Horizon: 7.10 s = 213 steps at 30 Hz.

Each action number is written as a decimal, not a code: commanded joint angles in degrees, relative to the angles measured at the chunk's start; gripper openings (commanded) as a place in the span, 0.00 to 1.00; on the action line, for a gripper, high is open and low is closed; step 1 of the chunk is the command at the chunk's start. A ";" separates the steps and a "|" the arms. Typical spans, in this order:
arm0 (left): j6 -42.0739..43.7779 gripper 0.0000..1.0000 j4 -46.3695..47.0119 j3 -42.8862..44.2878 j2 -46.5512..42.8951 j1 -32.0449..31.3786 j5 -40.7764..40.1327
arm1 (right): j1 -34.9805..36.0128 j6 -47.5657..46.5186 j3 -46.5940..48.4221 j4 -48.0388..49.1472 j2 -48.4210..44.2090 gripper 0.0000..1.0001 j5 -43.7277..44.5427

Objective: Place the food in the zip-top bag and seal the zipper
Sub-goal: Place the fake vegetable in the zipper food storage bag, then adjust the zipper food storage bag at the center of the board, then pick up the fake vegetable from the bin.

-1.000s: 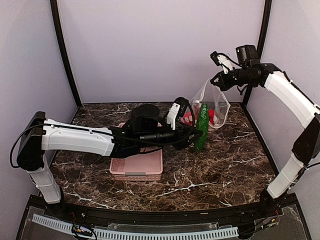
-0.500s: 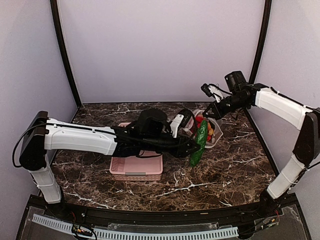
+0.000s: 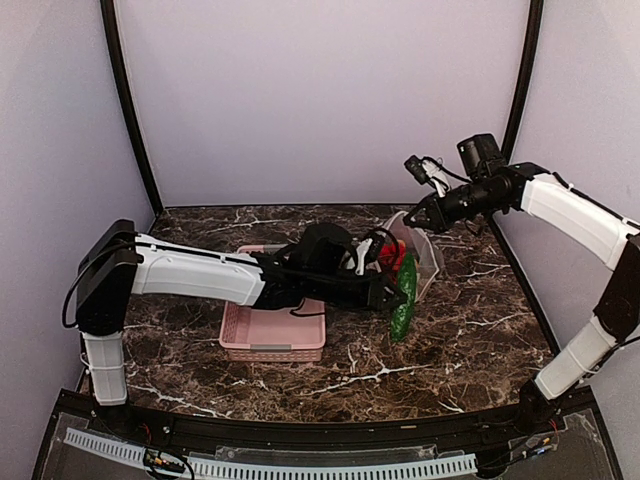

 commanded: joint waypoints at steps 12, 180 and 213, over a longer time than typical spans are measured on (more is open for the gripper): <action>-24.81 0.08 21.35 -1.22 6.80 5.55 -0.69 | 3.96 -1.62 -3.00 1.06 -3.19 0.00 -5.64; 37.21 0.99 -26.72 -11.56 -35.70 16.44 -45.86 | -5.99 -0.30 -5.48 4.41 -9.11 0.00 0.92; 68.64 0.75 -45.08 7.68 -3.88 23.46 -12.36 | -5.91 -0.22 -6.16 4.23 -8.71 0.00 -0.77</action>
